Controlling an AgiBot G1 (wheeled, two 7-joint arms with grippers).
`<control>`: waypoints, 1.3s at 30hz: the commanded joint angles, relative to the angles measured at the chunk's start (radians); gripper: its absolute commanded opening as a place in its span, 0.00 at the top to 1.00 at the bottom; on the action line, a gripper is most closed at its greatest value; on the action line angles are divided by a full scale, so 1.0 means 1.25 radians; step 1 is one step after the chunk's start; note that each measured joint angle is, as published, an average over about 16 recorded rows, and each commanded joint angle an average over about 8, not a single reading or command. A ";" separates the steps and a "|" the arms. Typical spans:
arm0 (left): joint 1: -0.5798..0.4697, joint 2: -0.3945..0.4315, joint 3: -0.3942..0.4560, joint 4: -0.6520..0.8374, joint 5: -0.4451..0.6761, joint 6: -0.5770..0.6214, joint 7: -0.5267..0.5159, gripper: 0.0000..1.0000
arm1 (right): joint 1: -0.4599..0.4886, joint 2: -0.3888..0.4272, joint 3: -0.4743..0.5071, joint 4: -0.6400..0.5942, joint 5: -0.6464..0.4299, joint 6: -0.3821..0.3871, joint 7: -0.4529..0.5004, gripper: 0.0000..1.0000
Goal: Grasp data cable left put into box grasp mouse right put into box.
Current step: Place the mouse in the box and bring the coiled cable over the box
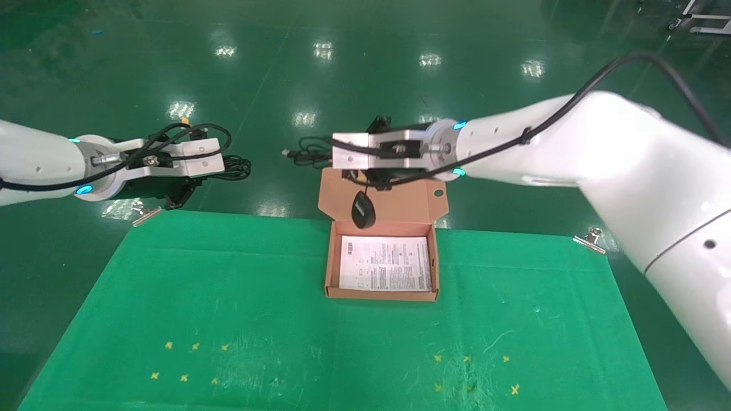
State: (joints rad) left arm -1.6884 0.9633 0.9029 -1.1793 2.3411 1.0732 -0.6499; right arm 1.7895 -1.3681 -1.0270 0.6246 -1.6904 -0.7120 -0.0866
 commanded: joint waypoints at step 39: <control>0.020 0.016 0.005 -0.003 -0.013 -0.007 0.001 1.00 | -0.078 0.024 -0.189 -0.115 0.226 0.049 0.125 0.00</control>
State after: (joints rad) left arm -1.6616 0.9935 0.9113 -1.1662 2.3230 1.0537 -0.6380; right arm 1.6920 -1.3391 -1.2640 0.4756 -1.4106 -0.6547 0.0722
